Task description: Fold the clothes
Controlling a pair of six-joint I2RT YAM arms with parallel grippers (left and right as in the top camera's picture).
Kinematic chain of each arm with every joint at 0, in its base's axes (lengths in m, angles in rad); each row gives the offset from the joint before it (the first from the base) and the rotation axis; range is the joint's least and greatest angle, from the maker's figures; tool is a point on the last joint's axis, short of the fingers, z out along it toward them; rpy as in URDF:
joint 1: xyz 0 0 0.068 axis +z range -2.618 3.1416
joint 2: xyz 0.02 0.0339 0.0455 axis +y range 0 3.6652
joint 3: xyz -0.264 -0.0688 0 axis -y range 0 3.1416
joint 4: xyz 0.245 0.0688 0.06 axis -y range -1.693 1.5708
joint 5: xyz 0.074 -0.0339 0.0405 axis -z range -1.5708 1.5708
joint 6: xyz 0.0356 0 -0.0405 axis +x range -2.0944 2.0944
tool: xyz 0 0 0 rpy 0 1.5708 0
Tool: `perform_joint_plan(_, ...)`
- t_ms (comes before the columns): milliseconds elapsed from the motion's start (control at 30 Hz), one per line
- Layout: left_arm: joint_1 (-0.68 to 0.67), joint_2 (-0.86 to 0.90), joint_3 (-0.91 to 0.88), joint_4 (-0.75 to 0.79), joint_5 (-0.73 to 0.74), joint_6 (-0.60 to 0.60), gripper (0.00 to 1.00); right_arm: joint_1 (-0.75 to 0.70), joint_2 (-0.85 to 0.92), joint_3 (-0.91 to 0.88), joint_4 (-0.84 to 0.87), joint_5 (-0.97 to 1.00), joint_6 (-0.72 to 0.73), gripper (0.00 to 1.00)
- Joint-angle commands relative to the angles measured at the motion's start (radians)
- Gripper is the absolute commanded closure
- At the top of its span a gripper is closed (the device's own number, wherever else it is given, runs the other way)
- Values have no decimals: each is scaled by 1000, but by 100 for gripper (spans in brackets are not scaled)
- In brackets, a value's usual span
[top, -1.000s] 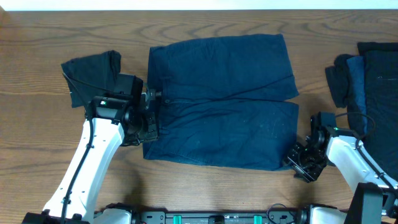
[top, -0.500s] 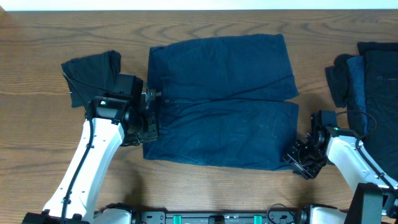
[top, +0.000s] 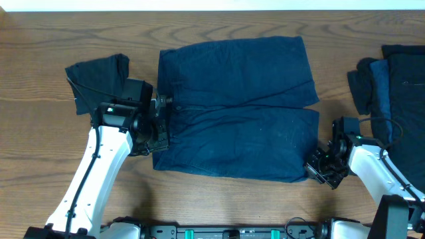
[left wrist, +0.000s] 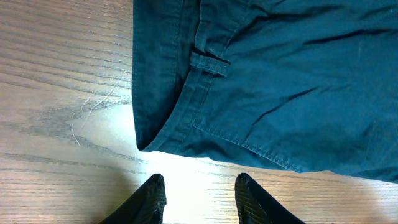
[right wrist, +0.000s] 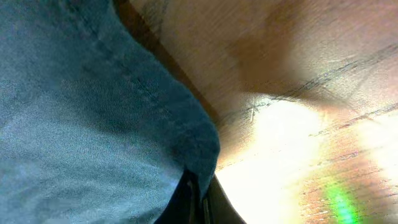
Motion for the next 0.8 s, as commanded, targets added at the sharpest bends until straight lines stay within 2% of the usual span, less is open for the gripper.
perform_joint_plan(0,2,4,-16,-3,9,0,61,-4,6,-6,0,4,3,99)
perform_joint_plan(267,2,4,-38,-31,21,-14,60,-4,6,-6,-13,4,3,99)
perform_joint_plan(633,2,4,-235,130,21,-258,60,-4,6,-6,-11,5,3,99)
perform_joint_plan(667,2,4,-248,145,21,-283,43,-4,6,-6,-11,5,3,99)
perform_joint_plan(700,2,4,-262,163,21,-300,35,-4,6,-6,-10,5,3,99)
perform_joint_plan(767,2,4,-286,196,21,-325,31,-4,6,-6,-10,5,3,99)
